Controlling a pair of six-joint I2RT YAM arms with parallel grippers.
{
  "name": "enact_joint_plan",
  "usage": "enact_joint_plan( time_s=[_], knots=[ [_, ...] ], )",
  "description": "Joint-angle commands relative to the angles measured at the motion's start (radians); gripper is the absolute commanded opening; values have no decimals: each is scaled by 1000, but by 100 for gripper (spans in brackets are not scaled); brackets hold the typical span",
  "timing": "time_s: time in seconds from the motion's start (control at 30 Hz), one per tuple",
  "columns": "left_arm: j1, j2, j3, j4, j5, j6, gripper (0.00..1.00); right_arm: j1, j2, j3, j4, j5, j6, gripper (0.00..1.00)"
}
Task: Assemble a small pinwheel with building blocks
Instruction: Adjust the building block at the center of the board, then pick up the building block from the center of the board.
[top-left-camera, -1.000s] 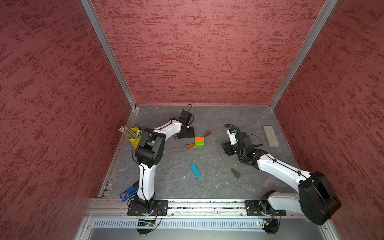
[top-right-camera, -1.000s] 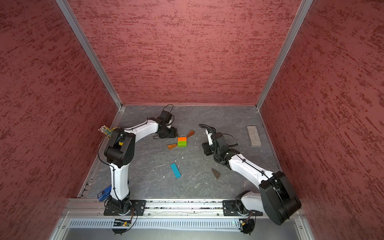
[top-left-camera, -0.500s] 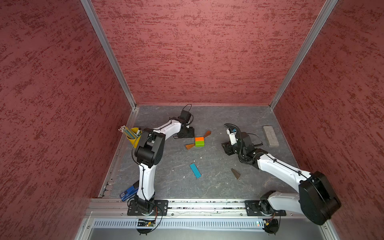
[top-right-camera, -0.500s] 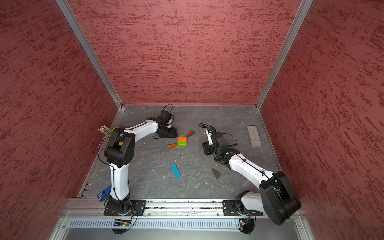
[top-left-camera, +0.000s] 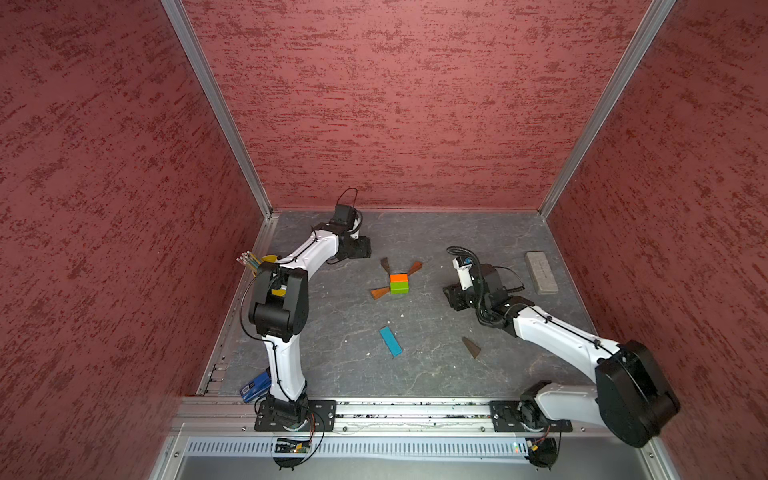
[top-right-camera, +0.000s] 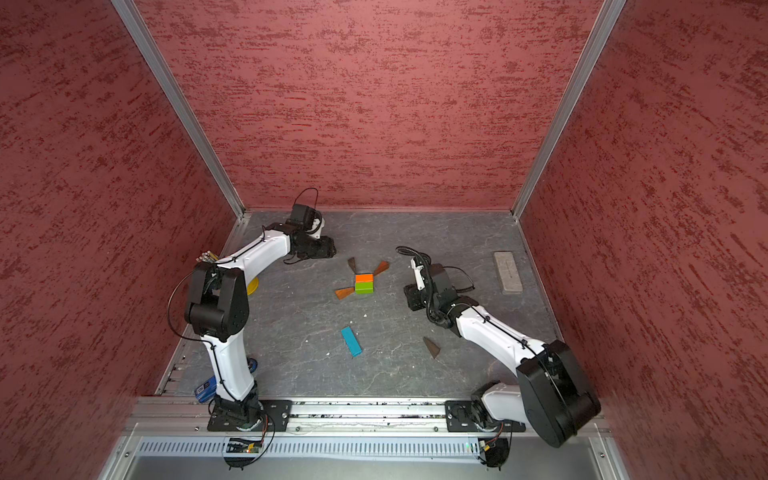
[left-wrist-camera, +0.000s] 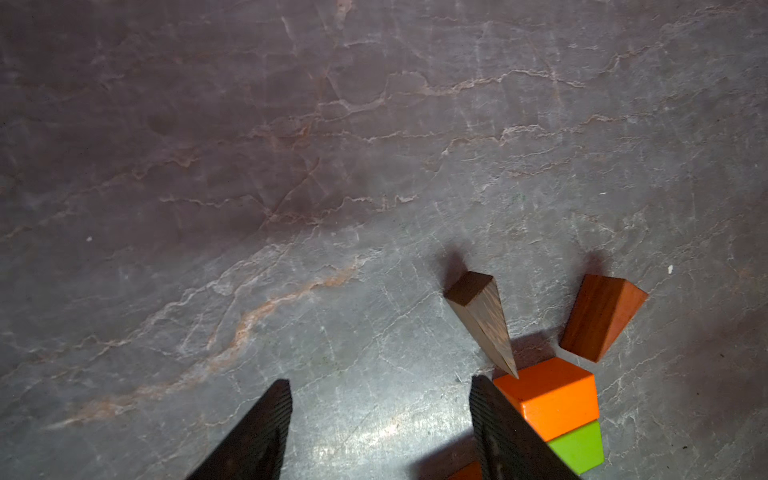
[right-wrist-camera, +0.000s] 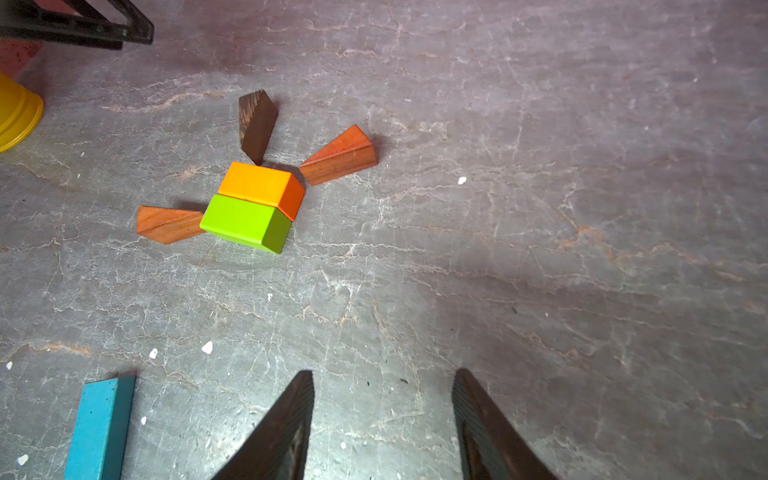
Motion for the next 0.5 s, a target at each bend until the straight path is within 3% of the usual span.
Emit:
enact_joint_plan(
  time_s=[0.0, 0.3, 0.47],
  knots=[
    [-51, -84, -75, 1, 67, 29, 72, -5, 15, -3, -76, 32, 97, 56],
    [-123, -408, -341, 21, 119, 116, 79, 91, -164, -106, -294, 102, 346, 53],
    [-158, -565, -457, 42, 180, 150, 88, 181, -207, -118, -435, 177, 506, 50]
  ],
)
